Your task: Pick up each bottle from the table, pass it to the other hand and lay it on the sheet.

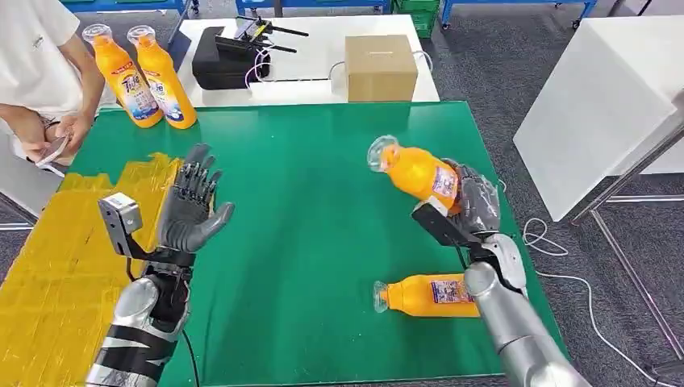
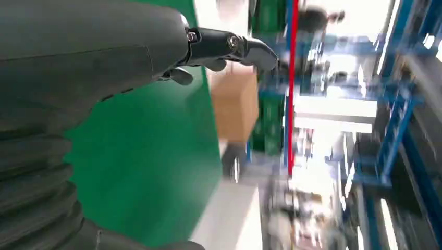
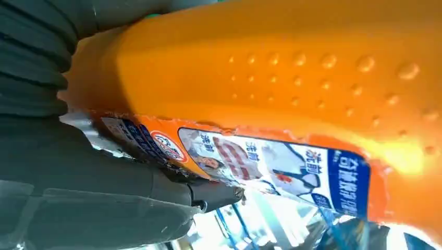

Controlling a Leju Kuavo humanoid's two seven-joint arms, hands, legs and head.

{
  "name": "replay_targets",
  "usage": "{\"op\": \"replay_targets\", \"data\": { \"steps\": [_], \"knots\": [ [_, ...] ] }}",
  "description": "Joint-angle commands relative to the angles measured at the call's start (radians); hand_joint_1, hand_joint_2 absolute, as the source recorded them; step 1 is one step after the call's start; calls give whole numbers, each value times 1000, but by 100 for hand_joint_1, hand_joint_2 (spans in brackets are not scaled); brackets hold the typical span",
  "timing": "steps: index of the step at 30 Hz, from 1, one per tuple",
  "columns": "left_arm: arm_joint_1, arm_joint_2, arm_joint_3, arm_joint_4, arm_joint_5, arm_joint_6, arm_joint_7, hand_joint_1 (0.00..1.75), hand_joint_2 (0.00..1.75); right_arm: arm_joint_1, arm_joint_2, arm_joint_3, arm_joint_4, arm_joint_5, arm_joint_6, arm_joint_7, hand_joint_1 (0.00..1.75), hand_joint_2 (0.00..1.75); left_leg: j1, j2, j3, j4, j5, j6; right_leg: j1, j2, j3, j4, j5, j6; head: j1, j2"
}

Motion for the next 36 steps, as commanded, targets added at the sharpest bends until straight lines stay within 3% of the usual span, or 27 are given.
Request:
{"op": "replay_targets", "data": {
  "steps": [1,7,13,22,29,36],
  "knots": [
    [10,42,-186,-14,-12,-53,6,0,175,104,108,-60,-257,-235,41,-45,175,175,1,0,2,-1,-2,-1,1,-1,1,0,-2,0,0,0],
    [-37,20,-260,49,-7,-63,10,0,175,65,177,9,-159,-379,144,-73,175,175,0,1,-2,0,0,-1,0,1,-2,0,0,0,0,0],
    [-94,5,-316,108,12,-72,17,0,175,13,244,127,-48,-464,170,-105,175,175,2,2,0,-1,-1,-2,2,1,-1,-1,0,-1,0,0],
    [-106,6,-332,113,24,-75,18,0,175,-16,248,174,3,-459,165,-111,175,175,2,0,1,-1,0,-1,2,0,0,-1,0,1,0,0],
    [-174,-17,-375,149,46,-76,18,0,175,-122,342,336,276,-350,116,-107,175,175,2,4,0,-1,-1,-2,2,3,-1,0,0,0,0,0],
    [-199,-27,-381,169,47,-66,14,0,175,-141,384,458,348,-261,108,-92,175,175,2,2,0,0,-1,-2,2,2,-1,0,0,0,1,0]
  ]
}}
